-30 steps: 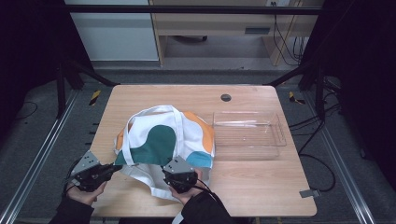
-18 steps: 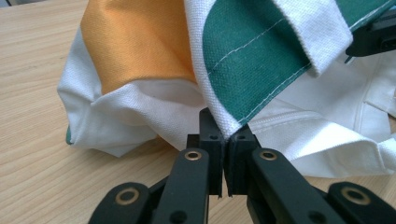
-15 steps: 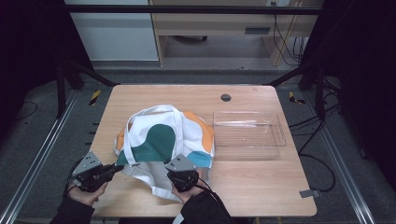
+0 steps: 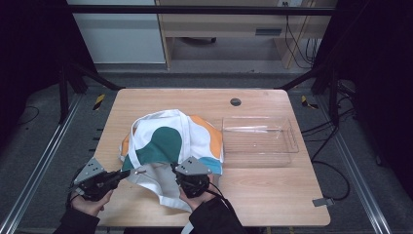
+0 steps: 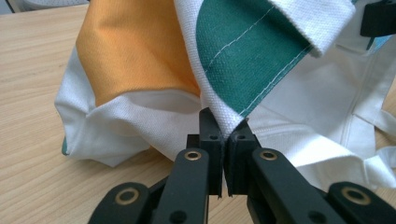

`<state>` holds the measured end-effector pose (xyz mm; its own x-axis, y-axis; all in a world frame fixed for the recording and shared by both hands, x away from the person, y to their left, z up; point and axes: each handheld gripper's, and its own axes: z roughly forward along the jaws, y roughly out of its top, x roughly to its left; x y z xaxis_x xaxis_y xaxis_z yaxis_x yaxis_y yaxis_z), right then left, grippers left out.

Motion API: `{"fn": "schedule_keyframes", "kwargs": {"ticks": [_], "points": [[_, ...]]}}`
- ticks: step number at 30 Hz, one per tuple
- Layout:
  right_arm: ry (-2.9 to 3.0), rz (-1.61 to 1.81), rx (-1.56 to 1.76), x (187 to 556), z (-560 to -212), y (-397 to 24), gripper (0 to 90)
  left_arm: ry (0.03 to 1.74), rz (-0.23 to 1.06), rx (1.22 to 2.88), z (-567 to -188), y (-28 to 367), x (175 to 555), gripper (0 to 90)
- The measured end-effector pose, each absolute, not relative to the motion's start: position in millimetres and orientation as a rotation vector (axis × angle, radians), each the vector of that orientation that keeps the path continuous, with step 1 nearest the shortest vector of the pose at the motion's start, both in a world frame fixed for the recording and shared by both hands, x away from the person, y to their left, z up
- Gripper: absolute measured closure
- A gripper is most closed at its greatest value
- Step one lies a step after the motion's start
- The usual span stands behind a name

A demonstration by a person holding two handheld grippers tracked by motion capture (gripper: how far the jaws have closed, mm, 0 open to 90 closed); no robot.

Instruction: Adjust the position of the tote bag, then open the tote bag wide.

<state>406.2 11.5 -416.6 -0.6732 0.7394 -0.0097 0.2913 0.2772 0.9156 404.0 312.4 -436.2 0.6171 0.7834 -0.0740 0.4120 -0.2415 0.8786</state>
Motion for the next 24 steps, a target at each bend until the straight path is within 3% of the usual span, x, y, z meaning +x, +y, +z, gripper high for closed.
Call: {"fn": "schedule_keyframes", "kwargs": {"ticks": [18, 24], "points": [[2.063, 1.426, 0.915, 407.0, -388.4, 3.0, 88.8, 0.947, 0.495, 1.86, -434.1, 308.7, 403.2, 85.6], [2.062, 1.415, 0.911, 409.2, -385.8, 3.3, 88.8, 0.963, 0.513, 1.847, -434.4, 310.1, 403.3, 77.6]]}}
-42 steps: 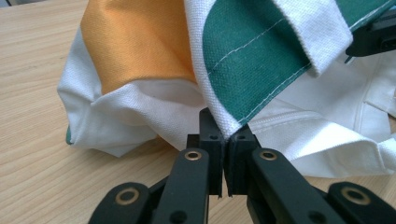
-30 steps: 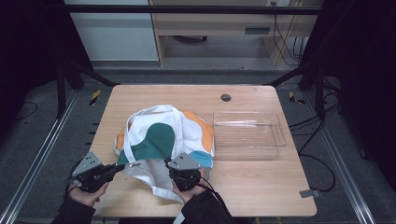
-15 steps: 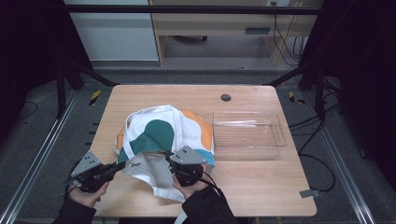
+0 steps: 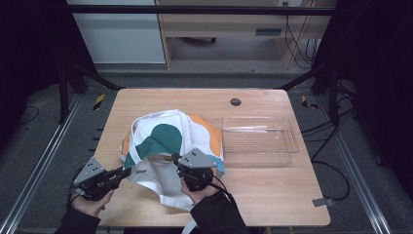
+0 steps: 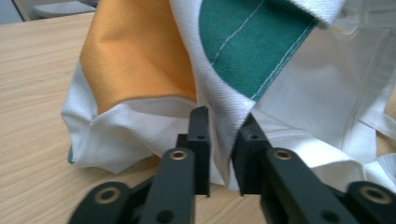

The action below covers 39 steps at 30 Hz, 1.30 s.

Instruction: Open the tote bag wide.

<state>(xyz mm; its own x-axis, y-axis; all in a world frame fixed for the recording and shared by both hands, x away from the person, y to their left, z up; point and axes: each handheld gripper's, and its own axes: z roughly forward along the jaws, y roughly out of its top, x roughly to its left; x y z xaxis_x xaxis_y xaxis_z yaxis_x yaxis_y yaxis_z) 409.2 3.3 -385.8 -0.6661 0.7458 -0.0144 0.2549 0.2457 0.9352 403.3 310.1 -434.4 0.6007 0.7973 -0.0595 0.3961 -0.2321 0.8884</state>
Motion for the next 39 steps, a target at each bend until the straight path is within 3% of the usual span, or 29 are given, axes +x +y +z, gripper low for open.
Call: {"fn": "schedule_keyframes", "kwargs": {"ticks": [12, 19, 21, 30, 39], "points": [[2.052, 1.411, 0.907, 408.6, -378.7, -0.7, 88.9, 0.958, 0.575, 1.84, -432.1, 310.3, 399.7, 50.9], [2.059, 1.409, 0.907, 409.2, -382.9, 0.2, 88.9, 0.954, 0.586, 1.848, -431.5, 309.1, 399.4, 49.0], [2.065, 1.405, 0.906, 409.0, -384.2, 0.6, 88.9, 0.957, 0.582, 1.862, -432.9, 308.0, 400.6, 51.3], [2.08, 1.403, 0.902, 409.3, -390.3, 2.2, 88.5, 0.975, 0.533, 1.876, -434.9, 307.4, 405.2, 85.4], [2.085, 1.388, 0.906, 408.6, -396.9, 3.8, 85.1, 0.976, 0.519, 1.868, -433.3, 307.4, 405.6, 88.0]]}}
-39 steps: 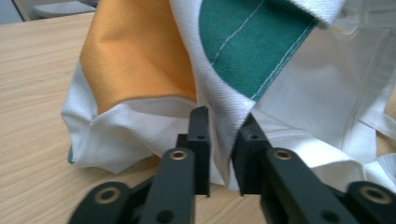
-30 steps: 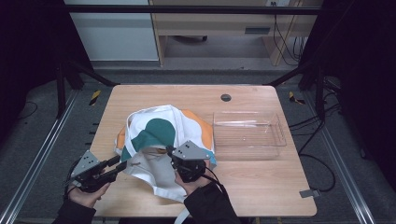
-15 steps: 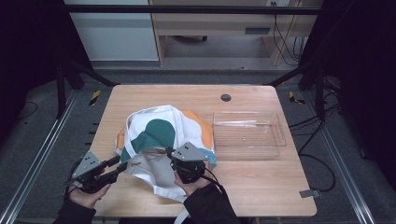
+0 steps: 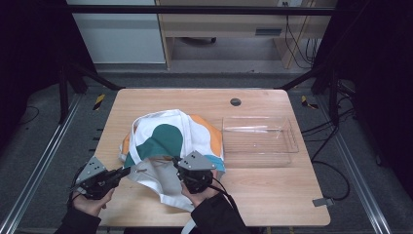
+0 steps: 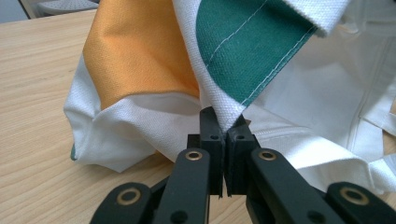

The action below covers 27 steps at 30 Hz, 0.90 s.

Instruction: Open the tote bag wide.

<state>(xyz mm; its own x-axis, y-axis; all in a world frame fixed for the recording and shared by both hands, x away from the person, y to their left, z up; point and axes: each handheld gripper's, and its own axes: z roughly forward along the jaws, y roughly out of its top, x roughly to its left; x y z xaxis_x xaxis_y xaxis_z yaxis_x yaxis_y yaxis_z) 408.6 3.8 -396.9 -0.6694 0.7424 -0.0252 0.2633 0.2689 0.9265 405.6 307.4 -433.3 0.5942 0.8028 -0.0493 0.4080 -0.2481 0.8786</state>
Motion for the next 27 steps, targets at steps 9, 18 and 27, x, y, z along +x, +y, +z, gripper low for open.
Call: {"fn": "schedule_keyframes", "kwargs": {"ticks": [9, 18, 27], "points": [[2.067, 1.341, 0.907, 405.6, -408.0, 9.2, 66.9, 0.98, 0.516, 1.857, -433.0, 307.5, 404.9, 88.0], [2.038, 1.26, 0.929, 412.1, -417.1, 16.0, 76.9, 0.976, 0.512, 1.854, -432.8, 308.5, 404.5, 87.9], [2.028, 1.266, 0.932, 411.4, -405.8, 11.5, 87.3, 0.966, 0.515, 1.864, -433.2, 307.5, 404.1, 86.3]]}}
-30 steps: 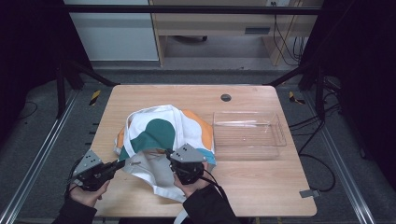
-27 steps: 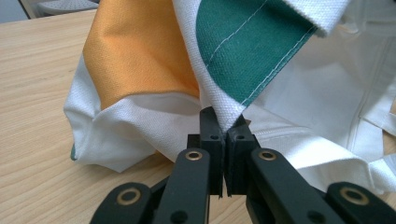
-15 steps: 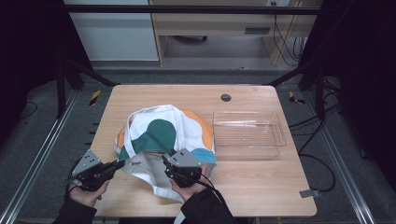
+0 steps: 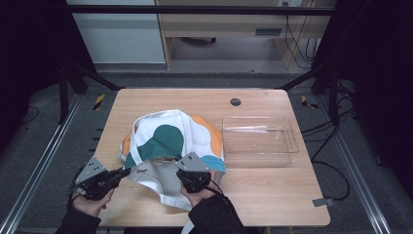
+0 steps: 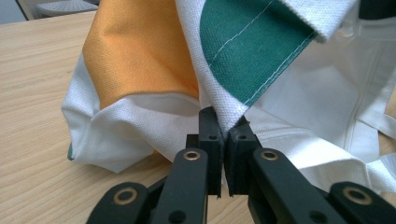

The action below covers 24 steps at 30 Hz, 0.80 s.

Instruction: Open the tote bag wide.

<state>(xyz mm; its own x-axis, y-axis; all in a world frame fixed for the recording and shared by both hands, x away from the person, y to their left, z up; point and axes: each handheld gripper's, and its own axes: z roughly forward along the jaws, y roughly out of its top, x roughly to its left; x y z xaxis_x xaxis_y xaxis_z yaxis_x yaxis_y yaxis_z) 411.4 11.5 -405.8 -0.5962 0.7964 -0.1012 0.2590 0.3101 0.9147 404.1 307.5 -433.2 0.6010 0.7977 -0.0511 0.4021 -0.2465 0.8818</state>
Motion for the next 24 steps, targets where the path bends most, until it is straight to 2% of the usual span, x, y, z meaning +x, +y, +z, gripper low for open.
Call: {"fn": "schedule_keyframes", "kwargs": {"ticks": [20, 21, 24], "points": [[1.978, 1.359, 0.947, 419.2, -368.4, 5.8, 87.6, 0.942, 0.54, 1.873, -432.5, 303.7, 402.7, 82.7], [1.98, 1.356, 0.947, 419.4, -368.8, 5.7, 87.6, 0.941, 0.55, 1.871, -432.6, 303.7, 402.5, 80.9], [1.978, 1.363, 0.954, 420.7, -370.3, 4.2, 87.6, 0.948, 0.56, 1.855, -431.5, 305.4, 402.5, 65.9]]}}
